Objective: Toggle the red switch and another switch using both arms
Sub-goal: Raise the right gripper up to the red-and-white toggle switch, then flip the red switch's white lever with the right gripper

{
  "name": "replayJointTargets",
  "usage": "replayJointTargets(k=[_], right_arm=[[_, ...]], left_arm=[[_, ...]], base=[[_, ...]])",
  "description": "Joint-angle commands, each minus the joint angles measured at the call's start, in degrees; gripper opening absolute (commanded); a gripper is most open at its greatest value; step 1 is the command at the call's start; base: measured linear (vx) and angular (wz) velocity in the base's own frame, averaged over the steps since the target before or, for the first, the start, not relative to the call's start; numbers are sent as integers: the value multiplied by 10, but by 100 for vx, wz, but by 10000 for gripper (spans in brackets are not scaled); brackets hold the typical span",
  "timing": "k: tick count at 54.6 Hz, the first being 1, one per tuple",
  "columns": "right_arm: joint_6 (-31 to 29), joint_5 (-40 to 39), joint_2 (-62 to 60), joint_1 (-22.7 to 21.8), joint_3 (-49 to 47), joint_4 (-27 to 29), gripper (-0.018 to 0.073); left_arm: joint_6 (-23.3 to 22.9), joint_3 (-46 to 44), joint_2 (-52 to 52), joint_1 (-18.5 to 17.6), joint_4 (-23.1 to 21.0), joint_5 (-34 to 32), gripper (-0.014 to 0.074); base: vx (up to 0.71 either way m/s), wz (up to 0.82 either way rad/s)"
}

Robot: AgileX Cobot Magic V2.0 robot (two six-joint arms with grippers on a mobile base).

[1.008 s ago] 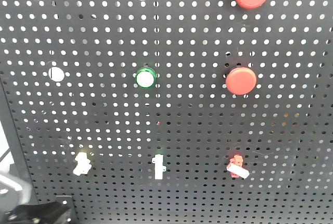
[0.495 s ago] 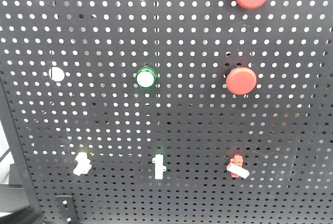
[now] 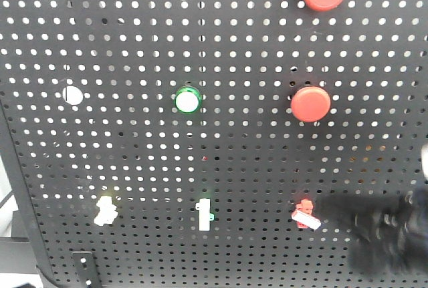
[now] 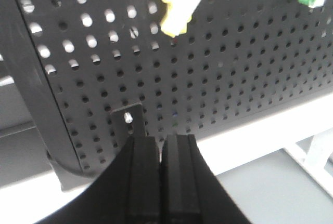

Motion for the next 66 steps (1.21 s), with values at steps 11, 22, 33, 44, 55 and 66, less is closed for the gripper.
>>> replayJointTargets(k=[11, 22, 33, 44, 55, 66], right_arm=[[-33, 13, 43, 12, -19, 60, -6], [-100, 33, 74, 12, -19, 134, -6], [-156, 27, 79, 12, -19, 207, -6], [-138, 35, 116, 12, -19, 178, -6], [-76, 24, 140, 11, -17, 92, -6], [-11, 26, 142, 11, -17, 17, -6]], left_arm=[[4, -4, -3, -2, -2, -62, 3], [5, -4, -3, -2, -2, -67, 3], [12, -4, -3, -2, -2, -67, 3], [15, -4, -3, -2, -2, -67, 3], [15, -4, -3, -2, -1, -68, 3], [15, -4, -3, -2, -1, -74, 3]], base=[[0, 0], [0, 0], [0, 0], [0, 0], [0, 0], [0, 0]])
